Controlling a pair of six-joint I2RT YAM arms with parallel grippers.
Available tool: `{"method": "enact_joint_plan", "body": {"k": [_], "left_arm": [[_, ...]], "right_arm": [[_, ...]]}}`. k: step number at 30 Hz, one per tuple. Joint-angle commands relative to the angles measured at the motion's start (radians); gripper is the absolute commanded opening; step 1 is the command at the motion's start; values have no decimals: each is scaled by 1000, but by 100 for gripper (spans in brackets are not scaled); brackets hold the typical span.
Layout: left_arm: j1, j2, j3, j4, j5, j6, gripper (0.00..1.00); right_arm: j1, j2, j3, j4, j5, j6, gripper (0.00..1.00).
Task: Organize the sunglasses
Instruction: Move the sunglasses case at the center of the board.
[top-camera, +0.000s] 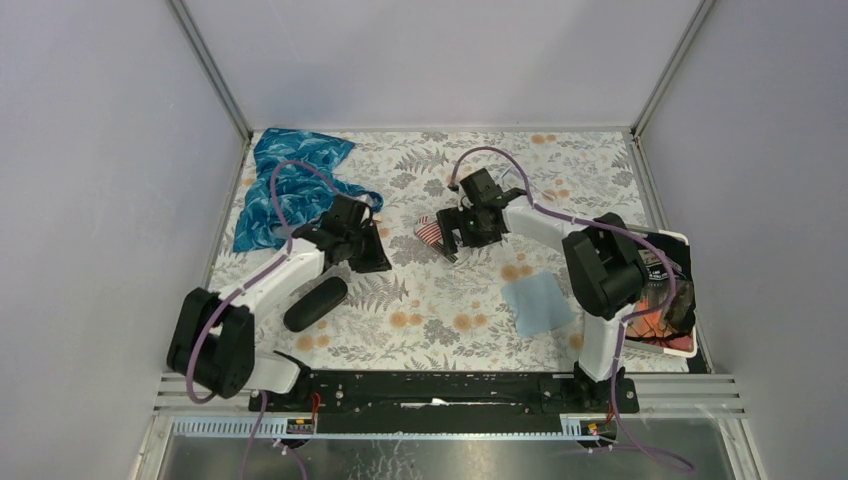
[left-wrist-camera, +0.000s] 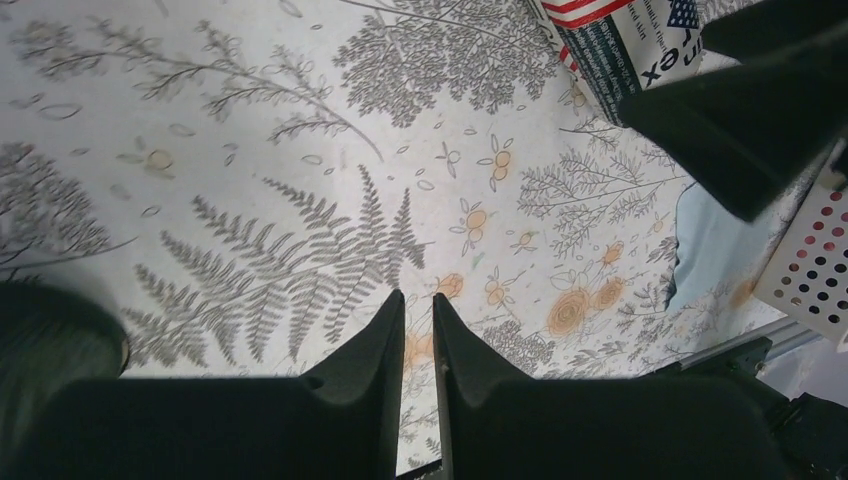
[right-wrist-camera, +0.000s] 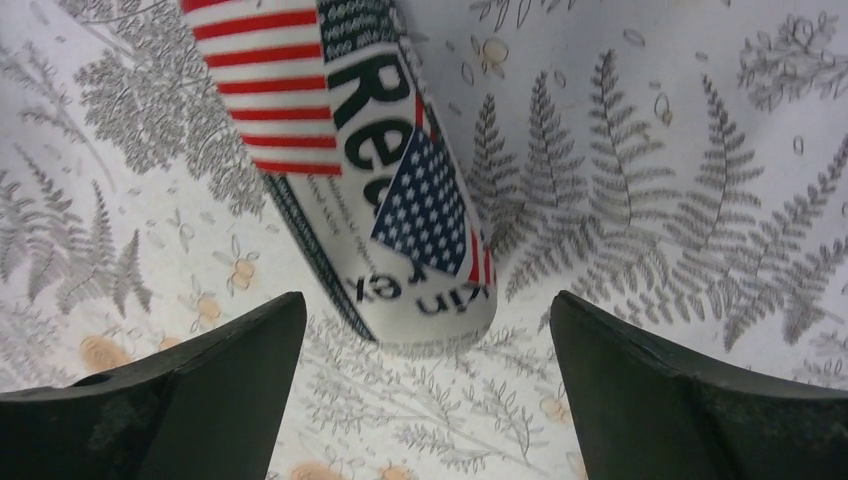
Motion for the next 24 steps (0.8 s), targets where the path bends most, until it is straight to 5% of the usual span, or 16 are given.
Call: {"method": "enact_joint_plan", "body": {"k": [1, 10, 15, 19, 24], "left_arm": [[21, -86, -41, -87, -60, 14, 21], [42, -178, -41, -194, -155, -13, 21], [74, -193, -29, -270, -215, -7, 22], [106, -186, -11, -330, -289, -11, 26], [175, -186, 2, -356, -340, -29, 29]], "right_arm": [[5, 91, 125, -3, 6, -65, 98], [-1, 316, 393, 9, 103, 41, 73], [-17, 494, 662, -57, 116, 114, 72], [-21, 549, 824, -117, 97, 141, 83], [-21, 427, 748, -105, 110, 150, 99]]}}
